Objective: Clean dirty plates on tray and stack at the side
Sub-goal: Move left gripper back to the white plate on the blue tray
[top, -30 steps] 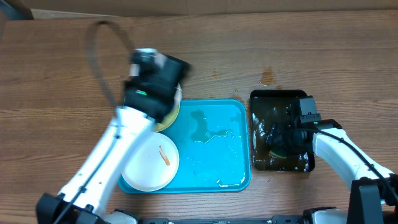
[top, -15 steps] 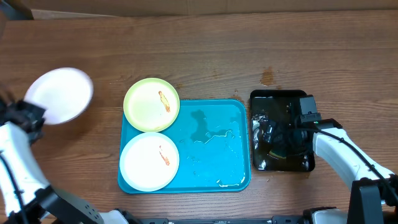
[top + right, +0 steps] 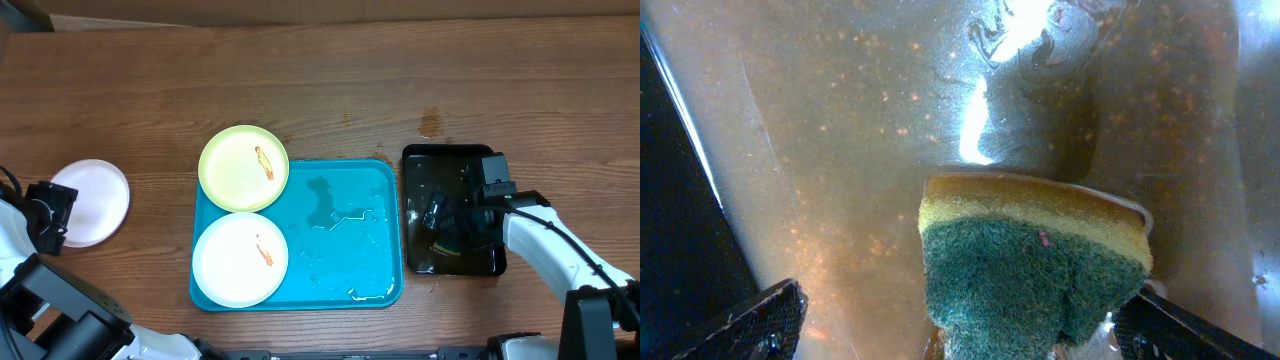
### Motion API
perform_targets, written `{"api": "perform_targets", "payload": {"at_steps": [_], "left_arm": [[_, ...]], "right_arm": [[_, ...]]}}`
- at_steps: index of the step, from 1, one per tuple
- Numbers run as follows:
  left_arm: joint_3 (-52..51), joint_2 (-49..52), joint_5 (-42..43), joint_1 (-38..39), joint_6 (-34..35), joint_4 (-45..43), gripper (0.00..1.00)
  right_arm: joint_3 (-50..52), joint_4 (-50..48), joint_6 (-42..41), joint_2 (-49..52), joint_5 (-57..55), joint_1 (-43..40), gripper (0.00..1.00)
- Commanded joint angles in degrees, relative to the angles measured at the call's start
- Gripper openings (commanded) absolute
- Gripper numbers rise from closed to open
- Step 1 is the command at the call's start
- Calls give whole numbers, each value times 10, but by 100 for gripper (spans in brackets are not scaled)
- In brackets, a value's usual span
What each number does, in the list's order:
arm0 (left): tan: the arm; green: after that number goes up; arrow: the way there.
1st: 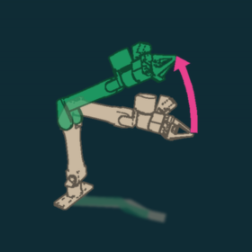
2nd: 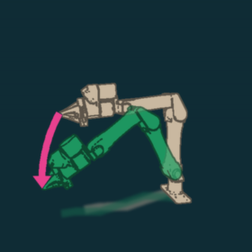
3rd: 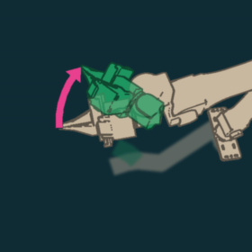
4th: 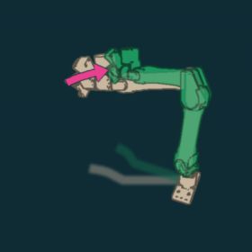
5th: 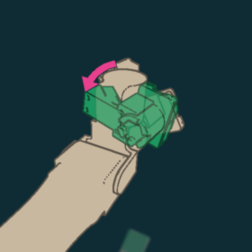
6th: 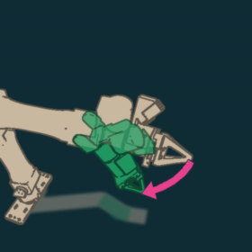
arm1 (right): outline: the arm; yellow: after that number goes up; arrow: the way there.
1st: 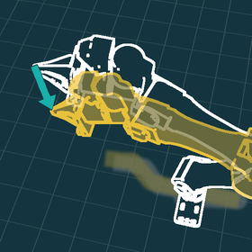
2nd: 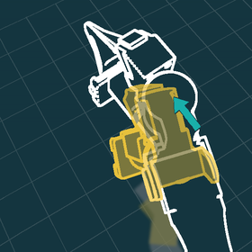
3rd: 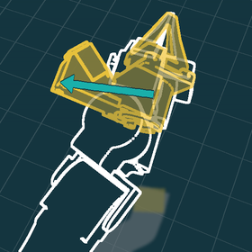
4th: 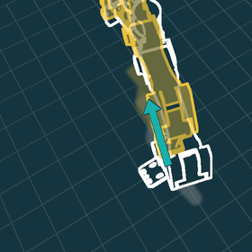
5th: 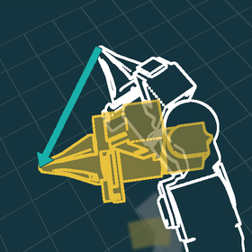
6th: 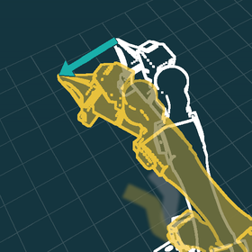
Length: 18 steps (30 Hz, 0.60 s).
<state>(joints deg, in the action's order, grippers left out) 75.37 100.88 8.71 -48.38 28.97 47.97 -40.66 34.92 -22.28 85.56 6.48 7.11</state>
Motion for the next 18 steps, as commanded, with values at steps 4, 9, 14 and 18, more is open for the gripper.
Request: {"api": "perform_targets", "payload": {"at_steps": [4, 9, 14, 18], "left_arm": [[35, -50, 122, 16, -37, 39, 78], [35, -127, 121, 71, -42, 75, 79], [35, -185, 105, 197, -93, 134, 79], [35, -198, 38, 311, -100, 208, 80]], "right_arm": [[24, 0, -2, 22, -6, -3, 100], [24, 0, -2, 22, -6, -3, 100], [24, 0, -2, 22, -6, -3, 100], [24, 0, -2, 22, -6, -3, 100]]}}
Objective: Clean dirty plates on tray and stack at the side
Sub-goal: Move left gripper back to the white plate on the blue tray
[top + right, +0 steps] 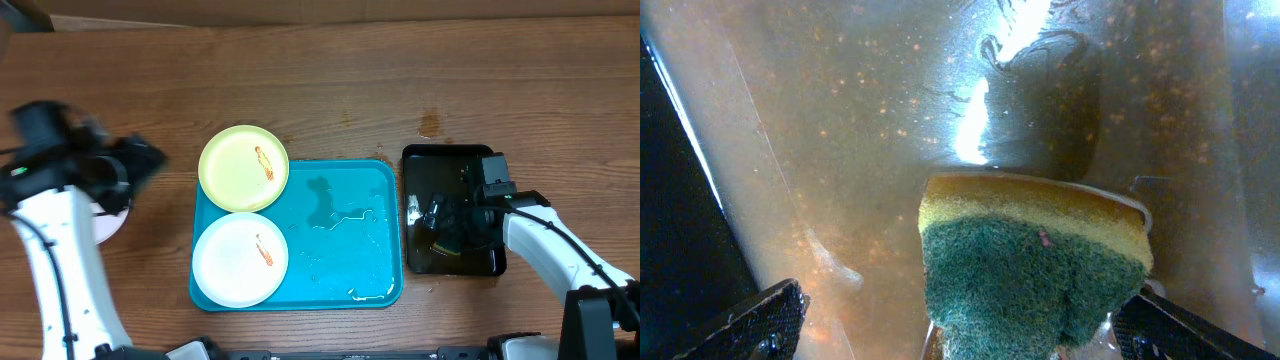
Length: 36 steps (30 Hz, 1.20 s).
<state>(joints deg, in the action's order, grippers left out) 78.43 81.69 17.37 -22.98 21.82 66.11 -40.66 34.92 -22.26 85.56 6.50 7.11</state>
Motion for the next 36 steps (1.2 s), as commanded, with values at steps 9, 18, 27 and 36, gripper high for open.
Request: {"api": "perform_targets", "payload": {"at_steps": [9, 18, 27, 36], "left_arm": [[-27, -6, -139, 257, -13, 147, 77], [-85, -17, -249, 277, 72, 174, 81], [-219, -19, -243, 277, 112, 60, 84], [-265, -17, -196, 271, 39, -123, 90]], "right_arm": [[24, 0, -3, 22, -6, -3, 100], [24, 0, -3, 22, -6, -3, 100], [24, 0, -3, 22, -6, -3, 100], [24, 0, -3, 22, -6, -3, 100]]}}
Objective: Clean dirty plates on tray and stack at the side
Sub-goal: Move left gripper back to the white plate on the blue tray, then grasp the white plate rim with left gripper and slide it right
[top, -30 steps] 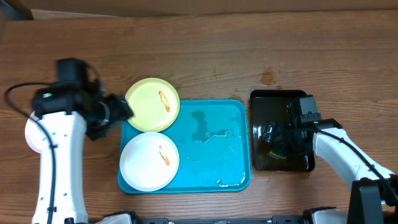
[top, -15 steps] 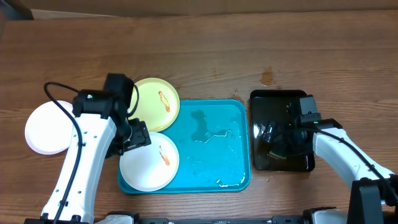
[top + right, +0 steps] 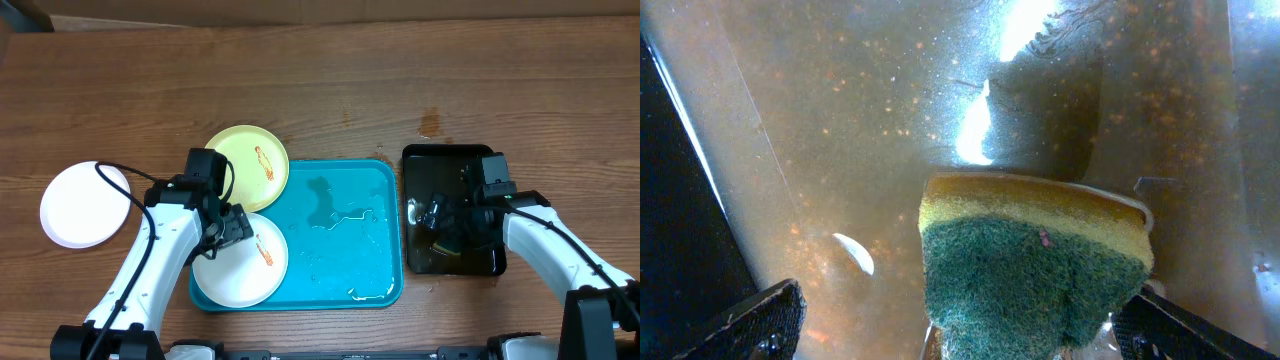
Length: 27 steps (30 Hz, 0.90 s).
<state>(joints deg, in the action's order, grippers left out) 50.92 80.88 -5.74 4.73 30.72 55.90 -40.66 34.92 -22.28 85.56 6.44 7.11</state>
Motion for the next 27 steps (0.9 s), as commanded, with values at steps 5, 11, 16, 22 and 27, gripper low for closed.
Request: {"api": "perform_targets", "payload": {"at_steps": [5, 11, 16, 22, 27], "left_arm": [[16, -9, -21, -10, -55, 27, 94], [15, -7, -47, -43, -63, 52, 96], [-3, 4, 23, -47, -68, 38, 98], [-43, 15, 21, -47, -83, 17, 100], [-72, 15, 11, -48, -69, -2, 100]], "right_arm": [[24, 0, -2, 22, -6, -3, 100], [24, 0, -2, 22, -6, -3, 100], [24, 0, -2, 22, -5, -3, 100], [24, 0, -2, 22, -6, -3, 100], [24, 0, -2, 22, -6, -3, 100]]}}
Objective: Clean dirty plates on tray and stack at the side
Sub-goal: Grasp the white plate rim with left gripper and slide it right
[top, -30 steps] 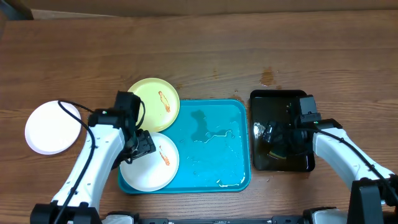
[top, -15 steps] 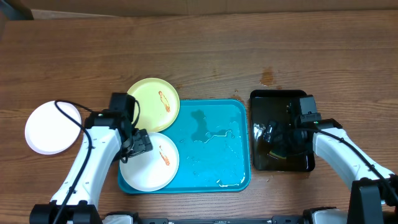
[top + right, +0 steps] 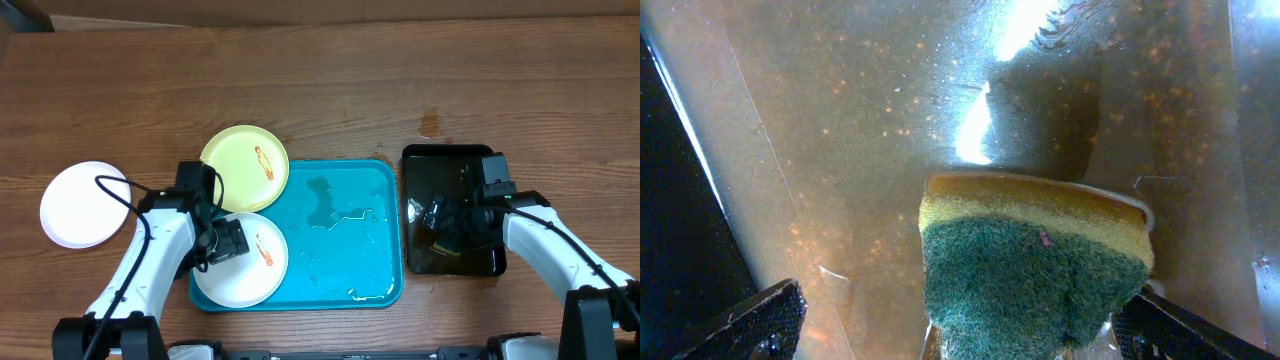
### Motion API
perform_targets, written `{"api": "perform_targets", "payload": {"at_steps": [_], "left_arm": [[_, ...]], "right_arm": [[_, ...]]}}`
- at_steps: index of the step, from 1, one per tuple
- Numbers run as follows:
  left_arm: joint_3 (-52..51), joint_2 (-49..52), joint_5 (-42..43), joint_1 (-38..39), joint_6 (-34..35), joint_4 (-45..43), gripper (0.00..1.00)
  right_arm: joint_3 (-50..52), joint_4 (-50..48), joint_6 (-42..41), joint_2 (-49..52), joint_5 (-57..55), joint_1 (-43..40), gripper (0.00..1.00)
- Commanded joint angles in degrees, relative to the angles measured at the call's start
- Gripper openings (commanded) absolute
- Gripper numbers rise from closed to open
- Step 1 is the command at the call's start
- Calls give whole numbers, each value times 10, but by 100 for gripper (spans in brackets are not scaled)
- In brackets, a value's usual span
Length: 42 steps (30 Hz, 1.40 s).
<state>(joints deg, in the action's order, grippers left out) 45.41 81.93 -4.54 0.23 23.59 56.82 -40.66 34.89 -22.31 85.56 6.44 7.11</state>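
Two dirty plates lie at the left end of the blue tray: a yellow plate overhanging its far corner and a white plate in front of it, each with an orange smear. My left gripper sits at the white plate's left rim, fingers looking apart. My right gripper is open in the black basin, straddling a green and yellow sponge. The sponge lies against the right finger and well clear of the left finger.
A clean white plate lies on the wooden table left of the tray. Puddles of water cover the tray's middle. Murky brown water fills the basin. A dark stain marks the table behind the basin.
My left gripper has shifted a little toward the front and now sits lower at the white plate's left rim. The right gripper and sponge have not moved.
My left gripper was first at the far left, beside the clean white plate on the table. Then the arm was raised near that plate. Later it stood at the tray between the two dirty plates, and now at the white one's rim. The right gripper stayed in the basin.
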Motion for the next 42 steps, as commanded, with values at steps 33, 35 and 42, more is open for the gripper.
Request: {"api": "perform_targets", "payload": {"at_steps": [33, 35, 42], "left_arm": [[-74, 5, 226, 184, 24, -172, 90], [-68, 4, 224, 205, 36, -177, 90], [13, 4, 177, 217, 45, -126, 96]], "right_arm": [[24, 0, -2, 22, -6, -3, 100], [24, 0, -2, 22, -6, -3, 100], [24, 0, -2, 22, -6, -3, 100]]}}
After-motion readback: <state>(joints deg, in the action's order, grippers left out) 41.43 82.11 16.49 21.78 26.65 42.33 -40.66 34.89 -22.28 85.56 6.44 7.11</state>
